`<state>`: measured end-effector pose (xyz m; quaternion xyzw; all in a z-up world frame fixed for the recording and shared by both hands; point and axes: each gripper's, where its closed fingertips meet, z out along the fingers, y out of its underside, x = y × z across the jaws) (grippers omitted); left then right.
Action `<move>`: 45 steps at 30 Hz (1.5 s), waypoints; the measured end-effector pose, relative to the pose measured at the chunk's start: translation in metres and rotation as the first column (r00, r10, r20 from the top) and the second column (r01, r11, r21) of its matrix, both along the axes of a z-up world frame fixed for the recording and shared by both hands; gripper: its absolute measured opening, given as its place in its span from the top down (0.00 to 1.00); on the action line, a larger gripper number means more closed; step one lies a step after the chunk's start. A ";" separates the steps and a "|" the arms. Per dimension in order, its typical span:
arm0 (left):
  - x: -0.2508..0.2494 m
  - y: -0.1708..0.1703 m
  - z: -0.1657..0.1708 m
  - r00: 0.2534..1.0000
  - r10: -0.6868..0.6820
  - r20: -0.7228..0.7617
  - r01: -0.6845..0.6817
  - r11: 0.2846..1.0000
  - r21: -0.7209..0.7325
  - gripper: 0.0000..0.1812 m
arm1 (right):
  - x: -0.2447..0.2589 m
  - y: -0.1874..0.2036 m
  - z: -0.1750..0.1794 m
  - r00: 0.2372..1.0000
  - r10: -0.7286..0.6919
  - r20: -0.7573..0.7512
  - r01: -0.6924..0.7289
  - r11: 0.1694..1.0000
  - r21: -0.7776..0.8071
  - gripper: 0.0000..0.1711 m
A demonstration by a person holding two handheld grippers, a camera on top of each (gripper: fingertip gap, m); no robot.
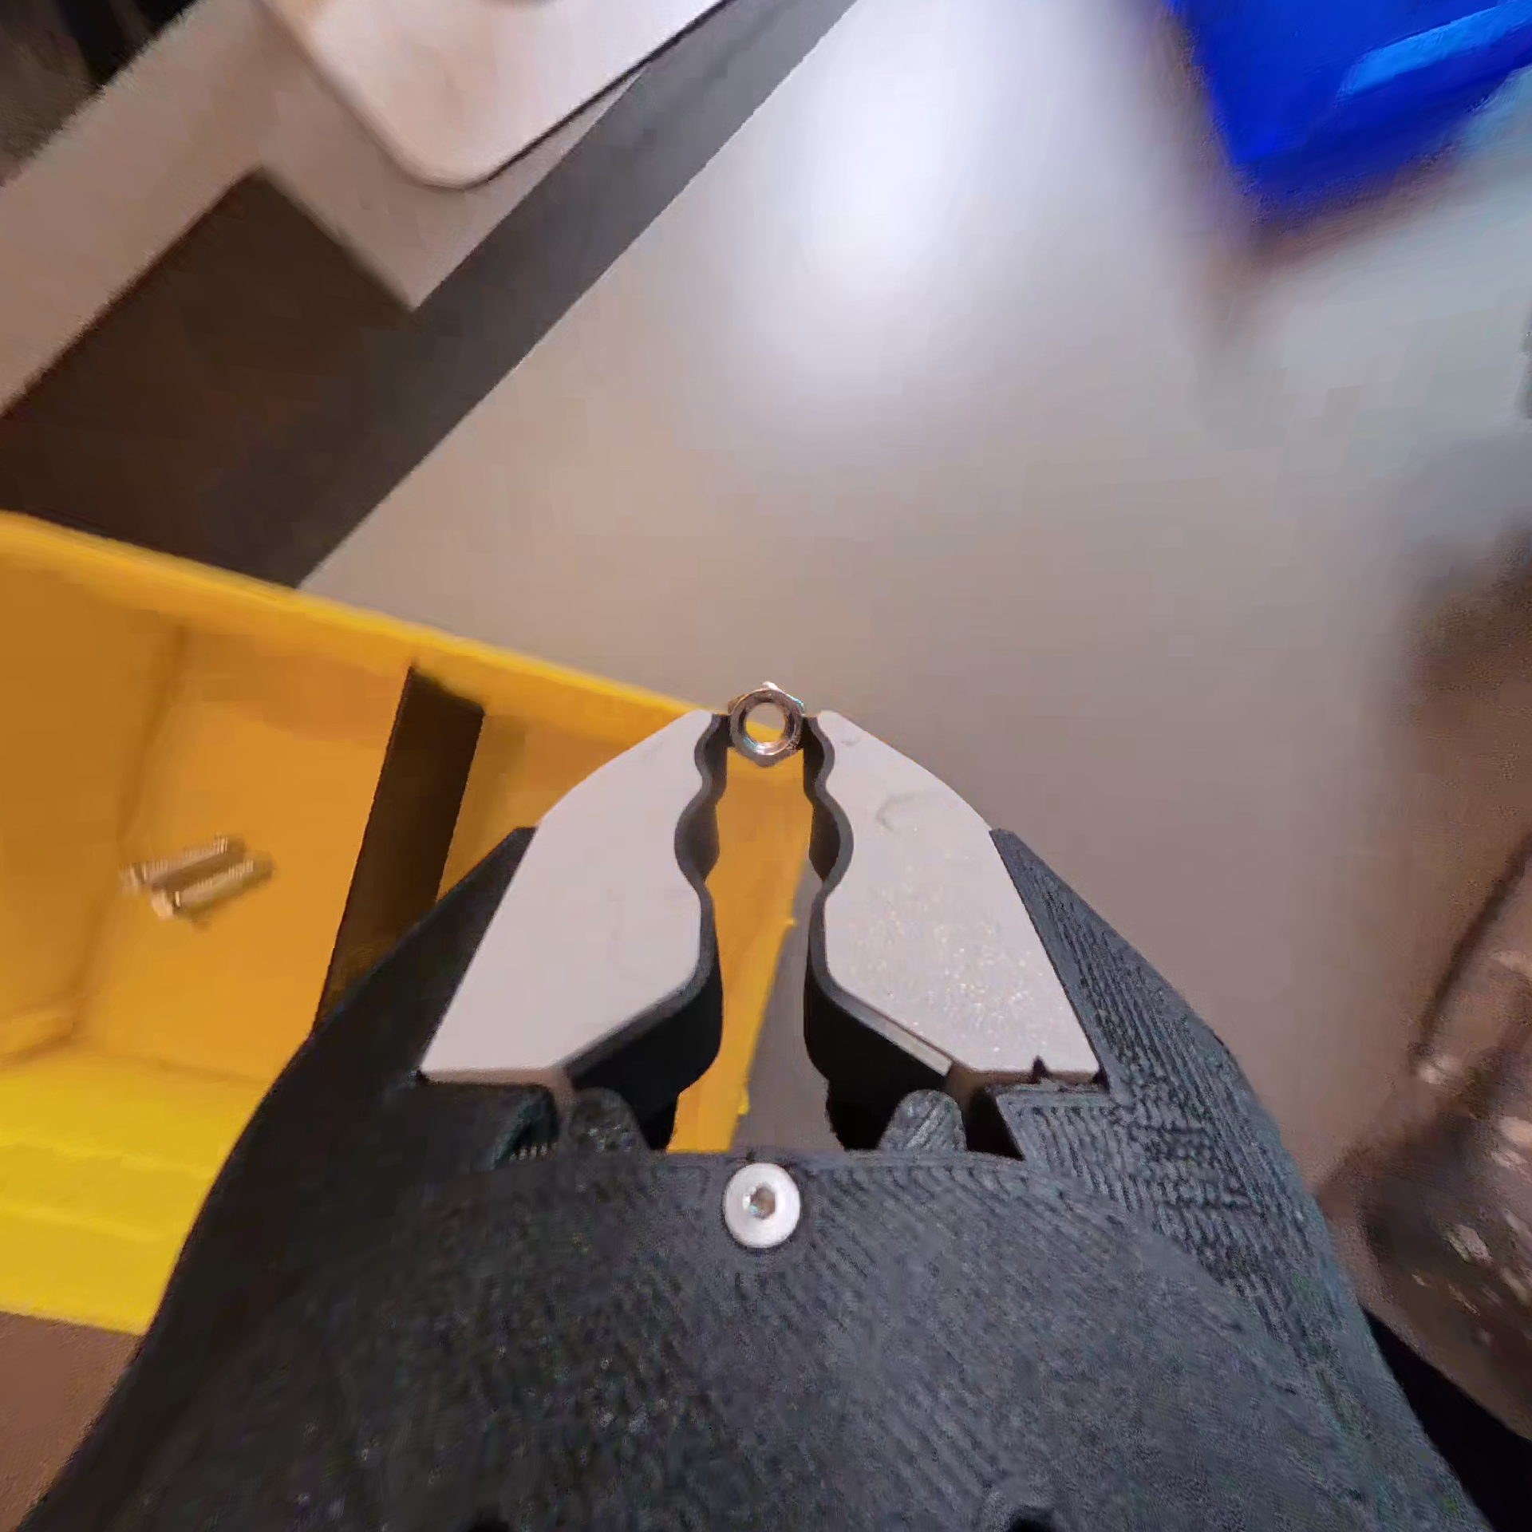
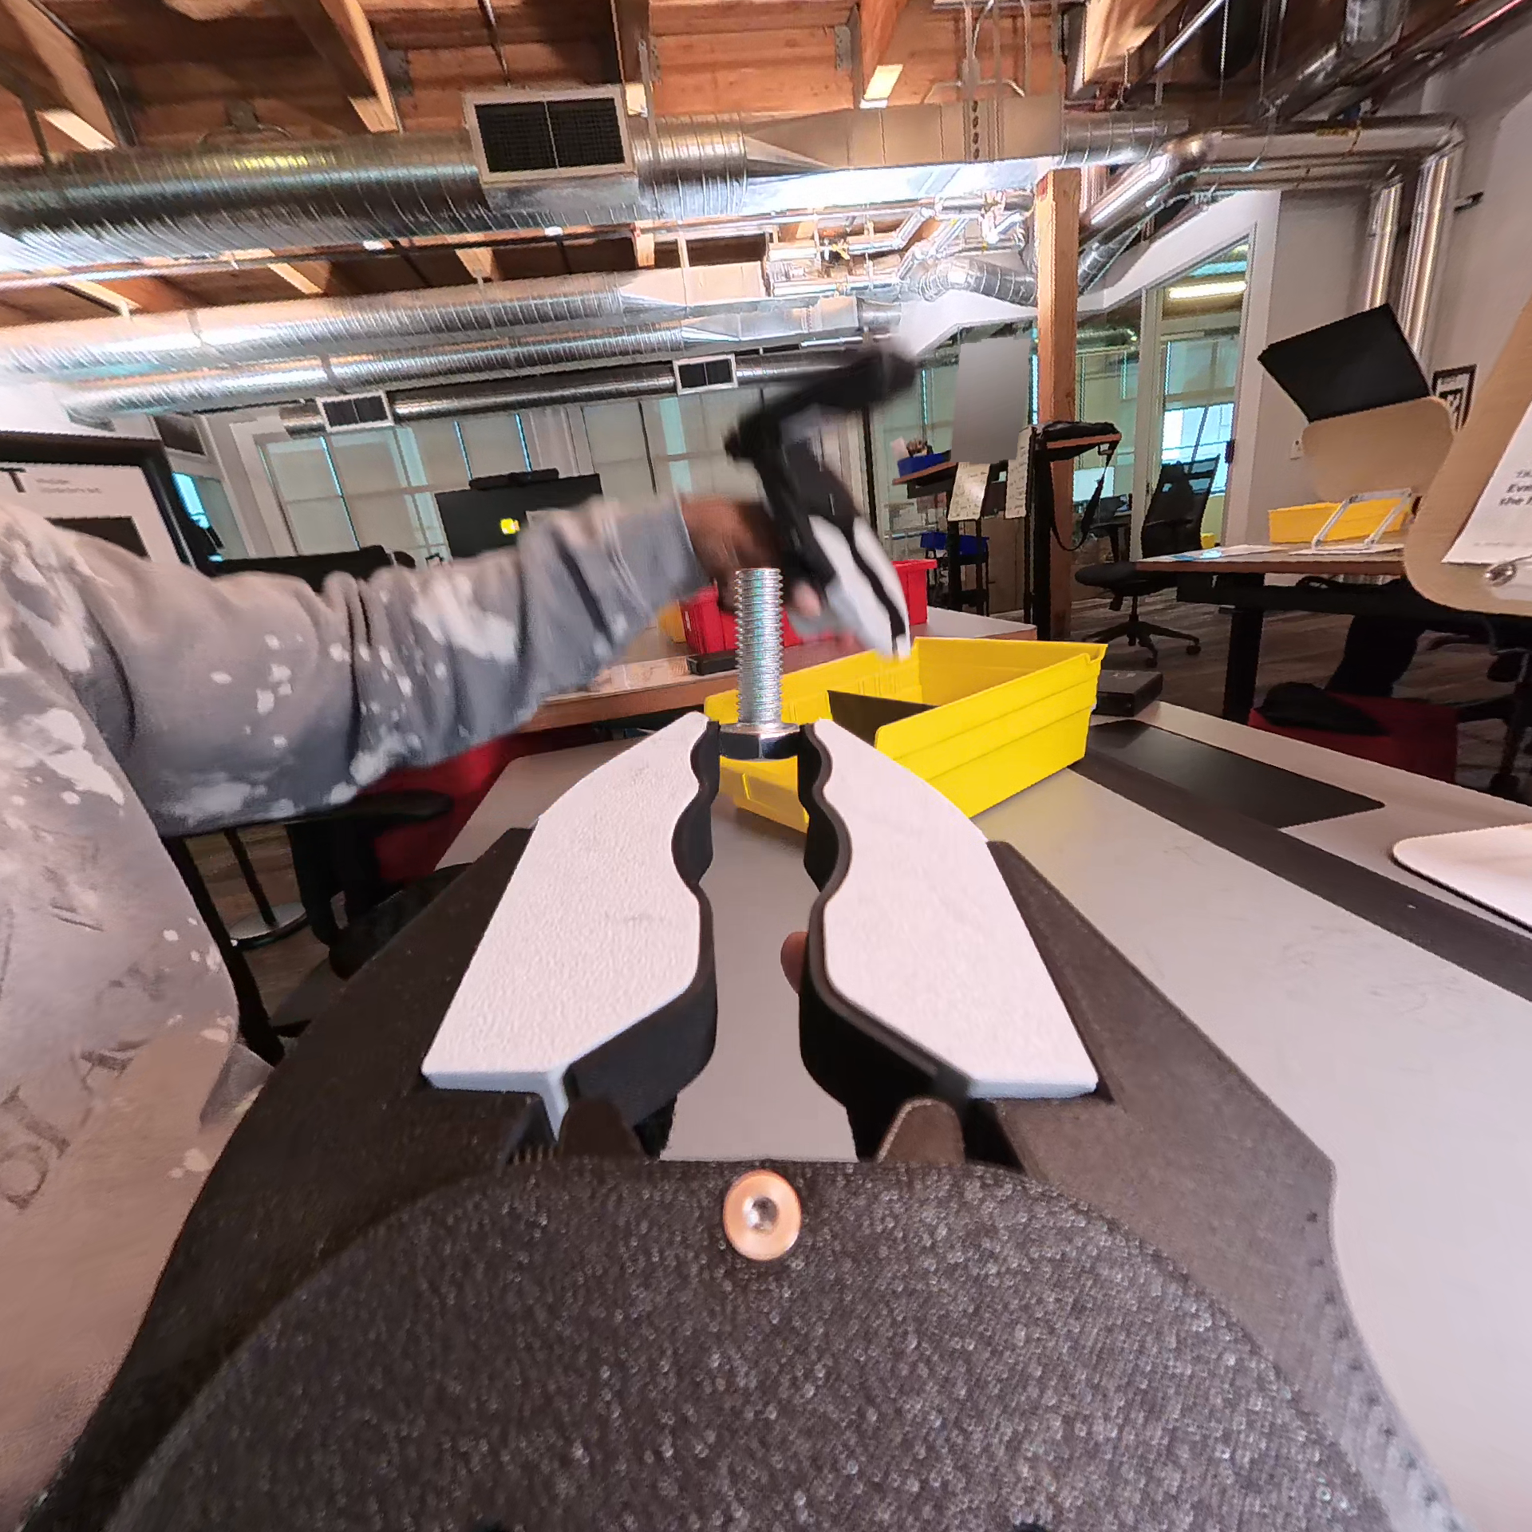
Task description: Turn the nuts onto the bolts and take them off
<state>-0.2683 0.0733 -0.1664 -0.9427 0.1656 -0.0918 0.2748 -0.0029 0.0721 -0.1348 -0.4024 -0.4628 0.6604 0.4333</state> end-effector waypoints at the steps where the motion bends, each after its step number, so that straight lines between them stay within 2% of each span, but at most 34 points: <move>1: 0.019 0.000 0.018 0.998 -0.065 0.010 0.065 0.998 0.008 0.90 | -0.001 -0.001 -0.002 1.000 -0.004 0.003 0.004 1.000 0.002 0.89; 4: 0.077 0.000 0.060 0.972 -0.236 0.001 0.235 0.972 0.025 0.90 | -0.005 -0.002 -0.006 0.999 -0.032 0.002 0.032 0.999 0.004 0.89; 7: 0.134 -0.001 0.083 0.921 -0.389 -0.017 0.390 0.921 0.011 0.90 | -0.010 -0.004 -0.010 0.998 -0.060 0.009 0.059 0.998 0.015 0.89; 12: 0.217 -0.007 0.091 0.812 -0.584 -0.014 0.583 0.811 -0.037 0.90 | -0.012 -0.009 -0.010 0.996 -0.085 0.004 0.085 0.996 0.035 0.89; 16: 0.256 -0.007 0.084 0.759 -0.651 0.010 0.651 0.757 -0.063 0.90 | -0.010 -0.009 -0.004 0.994 -0.112 -0.020 0.112 0.993 0.040 0.90; 23: 0.278 -0.002 0.066 0.738 -0.674 0.031 0.673 0.732 -0.101 0.90 | -0.005 -0.004 0.004 0.986 -0.161 -0.042 0.164 0.984 0.065 0.89; 45: 0.275 -0.002 0.060 0.738 -0.675 0.017 0.671 0.731 -0.119 0.90 | -0.008 -0.003 0.000 0.984 -0.173 -0.035 0.175 0.982 0.067 0.89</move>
